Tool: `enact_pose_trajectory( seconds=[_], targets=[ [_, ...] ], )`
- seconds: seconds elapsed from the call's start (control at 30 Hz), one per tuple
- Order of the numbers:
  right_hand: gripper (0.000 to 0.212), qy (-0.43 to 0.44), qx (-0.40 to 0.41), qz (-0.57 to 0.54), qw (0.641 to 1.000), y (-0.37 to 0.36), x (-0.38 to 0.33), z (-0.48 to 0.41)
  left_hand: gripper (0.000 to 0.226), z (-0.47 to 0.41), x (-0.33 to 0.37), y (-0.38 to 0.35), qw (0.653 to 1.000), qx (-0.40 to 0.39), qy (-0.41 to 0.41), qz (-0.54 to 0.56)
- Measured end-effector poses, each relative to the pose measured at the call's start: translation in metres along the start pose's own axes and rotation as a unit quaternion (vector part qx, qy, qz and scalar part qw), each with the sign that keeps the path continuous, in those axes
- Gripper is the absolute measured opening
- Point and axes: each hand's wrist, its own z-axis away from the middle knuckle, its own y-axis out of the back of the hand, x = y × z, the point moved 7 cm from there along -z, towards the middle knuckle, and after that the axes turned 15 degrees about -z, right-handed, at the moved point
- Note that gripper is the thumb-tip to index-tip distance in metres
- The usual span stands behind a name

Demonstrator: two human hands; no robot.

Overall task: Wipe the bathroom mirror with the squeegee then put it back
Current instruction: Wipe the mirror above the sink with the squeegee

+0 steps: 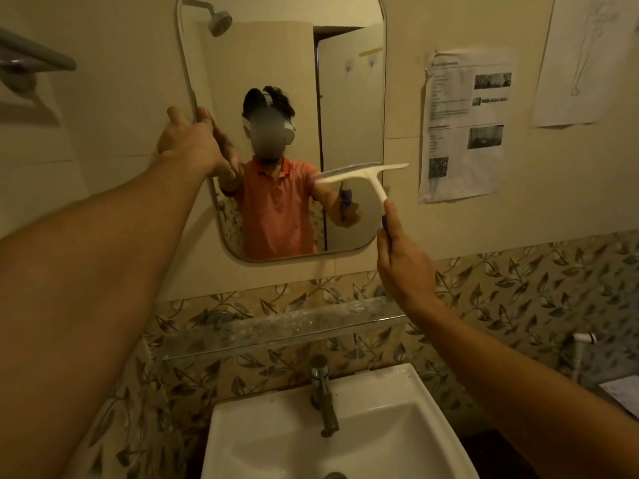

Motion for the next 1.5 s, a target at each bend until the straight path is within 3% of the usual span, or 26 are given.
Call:
enact_pose_trajectory(
  seconds=[0.13, 0.23, 0.37, 0.63, 0.87, 1.1, 1.27, 1.5],
  targets=[
    [0.057, -0.12, 0.096, -0.094, 0.984, -0.003, -0.018, -0.02, 0.101, -0.005, -0.003, -0.001, 1.0, 0.007, -0.007, -0.003],
    [0.056, -0.187, 0.113, -0.106, 0.97, -0.017, -0.025, -0.017, 0.09, -0.011, -0.005, -0.003, 0.999, 0.027, -0.017, -0.005],
    [0.056, -0.233, 0.13, -0.117, 0.957, -0.042, -0.024, 0.01, 0.099, -0.017, -0.006, -0.008, 0.999, 0.019, -0.024, -0.01],
    [0.056, -0.314, 0.119, -0.137, 0.932, -0.091, -0.017, 0.075, 0.095, -0.02, -0.007, -0.012, 0.999, 0.025, -0.039, -0.014],
    [0.057, -0.351, 0.06, -0.173, 0.918, -0.124, -0.033, 0.121, 0.099, -0.017, -0.008, -0.01, 0.999, 0.023, -0.039, -0.007],
    [0.055, -0.261, 0.049, -0.194, 0.944, -0.091, -0.055, 0.093, 0.111, -0.015, -0.008, -0.007, 1.0, 0.011, -0.028, 0.008],
    [0.055, -0.12, 0.062, -0.146, 0.98, -0.03, -0.105, -0.039, 0.11, -0.013, -0.01, -0.007, 0.999, 0.021, -0.027, 0.014],
    [0.057, 0.004, 0.098, -0.034, 0.995, 0.038, -0.17, -0.195, 0.097, -0.016, -0.01, -0.009, 0.999, 0.029, -0.026, -0.005]
  ],
)
